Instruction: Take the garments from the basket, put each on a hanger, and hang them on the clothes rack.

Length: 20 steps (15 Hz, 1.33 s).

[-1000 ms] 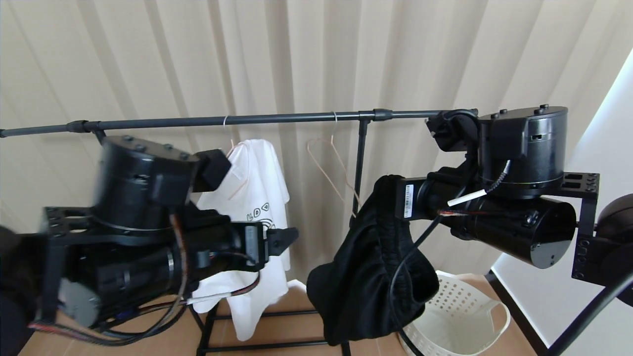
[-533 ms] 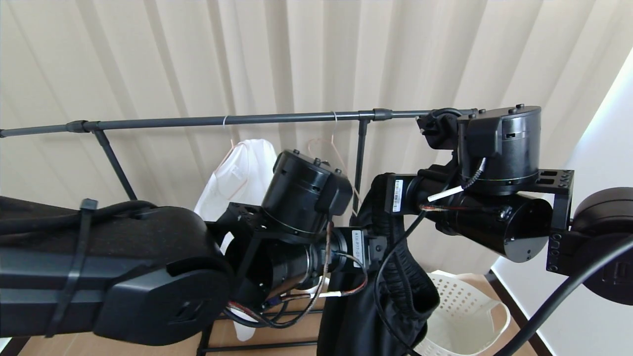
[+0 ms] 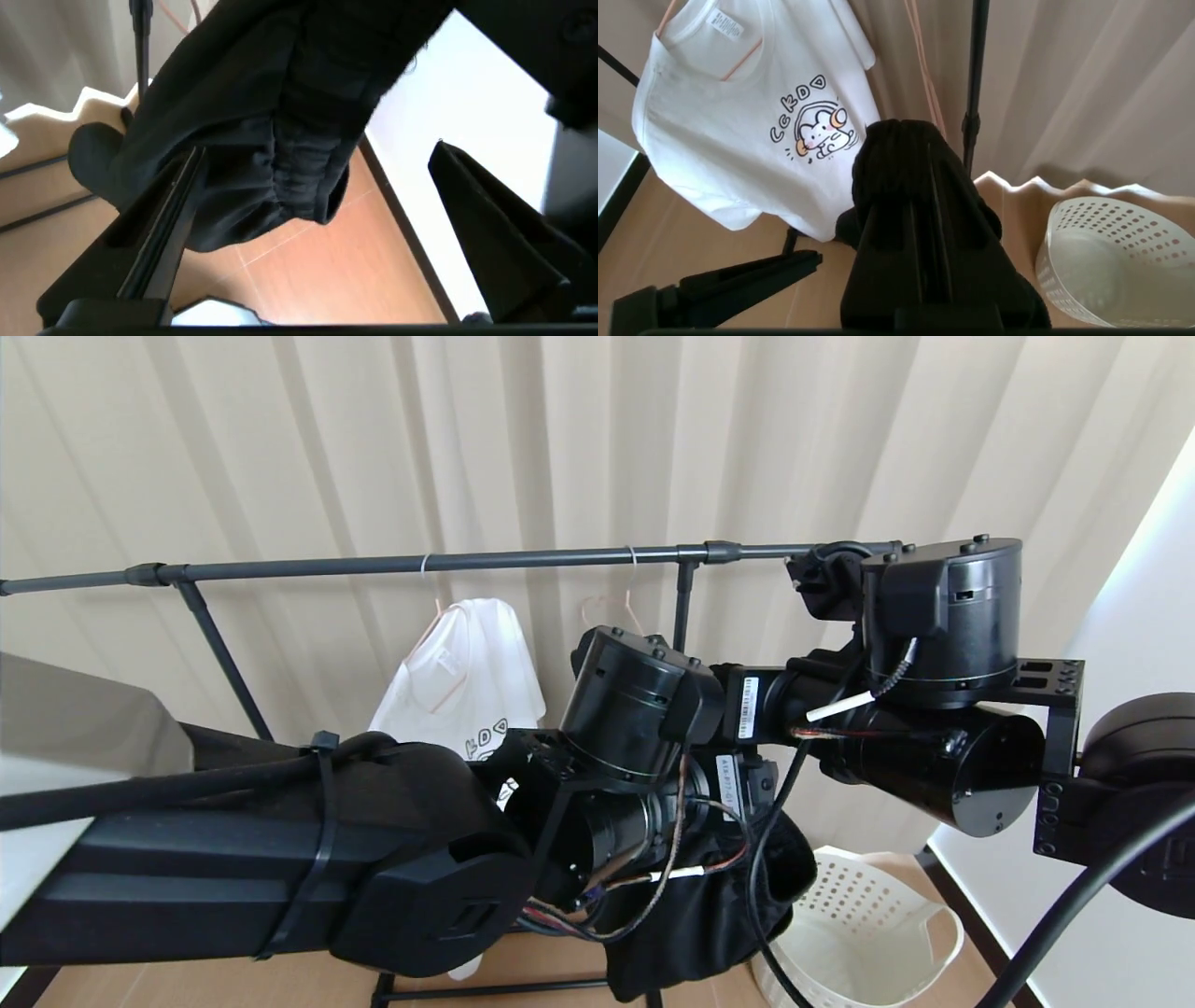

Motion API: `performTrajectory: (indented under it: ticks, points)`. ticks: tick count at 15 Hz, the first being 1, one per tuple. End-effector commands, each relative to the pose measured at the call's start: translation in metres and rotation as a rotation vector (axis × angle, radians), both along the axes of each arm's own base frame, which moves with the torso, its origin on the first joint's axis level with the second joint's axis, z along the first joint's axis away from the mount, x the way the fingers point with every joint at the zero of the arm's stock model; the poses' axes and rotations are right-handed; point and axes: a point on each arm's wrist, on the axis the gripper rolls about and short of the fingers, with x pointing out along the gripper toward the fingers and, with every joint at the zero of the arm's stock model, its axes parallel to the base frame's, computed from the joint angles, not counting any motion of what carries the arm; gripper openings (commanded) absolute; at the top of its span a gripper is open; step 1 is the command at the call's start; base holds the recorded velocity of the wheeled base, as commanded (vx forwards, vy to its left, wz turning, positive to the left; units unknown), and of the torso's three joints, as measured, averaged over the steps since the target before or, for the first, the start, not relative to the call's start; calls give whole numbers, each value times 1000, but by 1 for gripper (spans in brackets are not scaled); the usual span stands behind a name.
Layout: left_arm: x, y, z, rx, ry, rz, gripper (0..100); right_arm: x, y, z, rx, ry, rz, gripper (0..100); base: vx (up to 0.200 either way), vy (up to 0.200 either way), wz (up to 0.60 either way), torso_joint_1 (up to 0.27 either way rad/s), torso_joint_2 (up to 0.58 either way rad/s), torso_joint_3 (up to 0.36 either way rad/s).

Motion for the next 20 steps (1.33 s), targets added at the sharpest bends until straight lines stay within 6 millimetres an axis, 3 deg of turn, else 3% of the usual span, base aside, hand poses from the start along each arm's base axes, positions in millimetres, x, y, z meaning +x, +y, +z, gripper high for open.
performTrajectory:
  ticks: [1,8,16,20]
  points:
    - [5,0,-7,16,-2,32,100,-5,2,3,8,-5,13,0,0,0,0,0,0,0]
    - [20,8,-26,108,-25,203,100,-7,-2,9,19,-21,6,0,0,0,0,0,0,0]
    - [3,40,-69,299,56,231,100,-6,-13,19,37,-45,-25,0,0,0,0,0,0,0]
    - [-4,43,-93,372,101,214,100,-9,-17,24,45,-56,-26,0,0,0,0,0,0,0]
